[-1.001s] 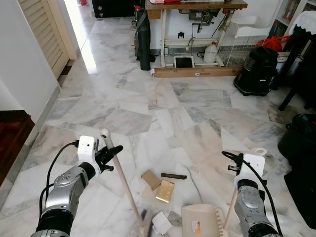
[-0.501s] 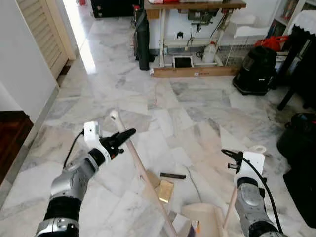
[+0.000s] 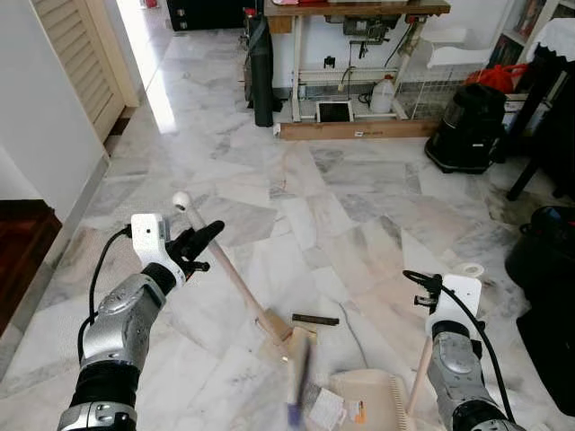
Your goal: Sweep floor
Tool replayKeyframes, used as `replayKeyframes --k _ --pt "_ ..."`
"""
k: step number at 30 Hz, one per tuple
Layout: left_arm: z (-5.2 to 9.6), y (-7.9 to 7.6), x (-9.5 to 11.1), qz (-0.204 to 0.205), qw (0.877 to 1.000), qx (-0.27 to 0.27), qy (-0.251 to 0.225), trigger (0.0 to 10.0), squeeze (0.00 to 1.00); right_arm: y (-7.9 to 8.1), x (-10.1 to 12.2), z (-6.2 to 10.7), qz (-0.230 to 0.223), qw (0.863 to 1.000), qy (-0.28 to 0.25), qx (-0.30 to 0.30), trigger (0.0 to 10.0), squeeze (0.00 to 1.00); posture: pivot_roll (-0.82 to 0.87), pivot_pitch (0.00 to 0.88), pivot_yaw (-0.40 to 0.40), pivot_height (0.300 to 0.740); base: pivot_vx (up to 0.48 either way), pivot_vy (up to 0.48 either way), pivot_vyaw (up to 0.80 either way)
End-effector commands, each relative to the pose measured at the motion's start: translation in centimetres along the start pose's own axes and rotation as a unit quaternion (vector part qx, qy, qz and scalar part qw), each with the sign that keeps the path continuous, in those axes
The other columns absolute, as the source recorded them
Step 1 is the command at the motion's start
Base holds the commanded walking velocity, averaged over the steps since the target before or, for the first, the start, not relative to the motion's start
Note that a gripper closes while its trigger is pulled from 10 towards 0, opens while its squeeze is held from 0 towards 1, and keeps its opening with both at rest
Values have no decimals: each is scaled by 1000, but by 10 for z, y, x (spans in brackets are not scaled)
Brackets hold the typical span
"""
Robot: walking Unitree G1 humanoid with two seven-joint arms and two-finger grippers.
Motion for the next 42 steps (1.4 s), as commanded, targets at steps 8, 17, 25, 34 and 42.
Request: replayKeyframes --k 8,17,25,34,42 --pt "2 8 -27 -33 999 19 38 10000 0 4 -13 5 3 1000 27 11 10000 0 35 0 -5 740 0 0 0" --pt "-4 7 -55 -13 996 25 84 10000 0 10 -8 4 -24 999 24 22 10000 0 3 0 1 740 0 0 0" --pt "-15 -7 -64 1 994 -9 110 10000 0 24 -6 2 -75 995 44 44 10000 0 -5 0 10 740 0 0 0" --pt "-28 -16 -46 78 993 -39 83 10000 0 32 -2 1 -82 994 43 60 10000 0 3 0 9 740 0 0 0" --pt "-30 -14 -28 100 993 -48 44 10000 0 34 1 0 -83 994 42 63 10000 0 14 0 7 740 0 0 0"
Point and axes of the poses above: a point about 5 cm out from each wrist's last joint towards the gripper, its own z axis pointing back from the gripper into the wrist, its own x axis along the axis of the wrist's last joint, y = z × x, the point moved 4 cm from there along -z, pointing out of the wrist towards the gripper, and after that the axes turned 10 degrees about z, right-handed, at the moved point
